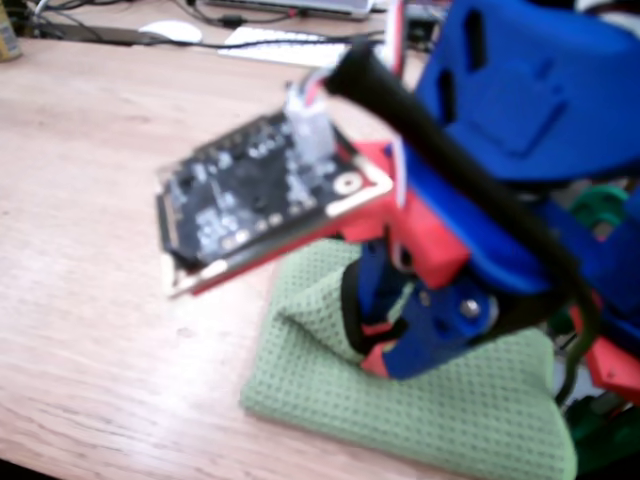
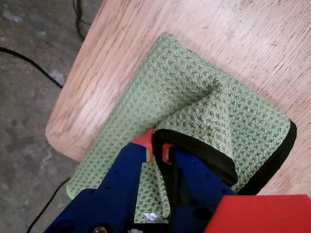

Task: Clean the table

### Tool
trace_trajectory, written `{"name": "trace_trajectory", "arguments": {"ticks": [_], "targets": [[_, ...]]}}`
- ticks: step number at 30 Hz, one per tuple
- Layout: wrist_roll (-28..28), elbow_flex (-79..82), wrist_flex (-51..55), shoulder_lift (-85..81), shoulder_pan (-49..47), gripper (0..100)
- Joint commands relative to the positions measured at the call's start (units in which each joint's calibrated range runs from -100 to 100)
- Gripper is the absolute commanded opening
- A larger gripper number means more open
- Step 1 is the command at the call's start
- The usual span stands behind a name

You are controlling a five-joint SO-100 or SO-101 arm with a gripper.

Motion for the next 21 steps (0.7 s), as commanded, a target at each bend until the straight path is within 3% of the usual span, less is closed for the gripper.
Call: {"name": "trace_trajectory", "arguments": {"ticks": [1,8,14,16,21], "targets": [[0.05,-8.52,-0.56,3.2,0.2,0],[0.49,-17.58,-0.48,11.35,1.39,2],[2.88,-17.49,0.67,10.06,4.1,25],[2.88,-17.49,0.67,6.55,8.5,26],[2.88,-16.26,0.76,-1.77,8.5,26]]}}
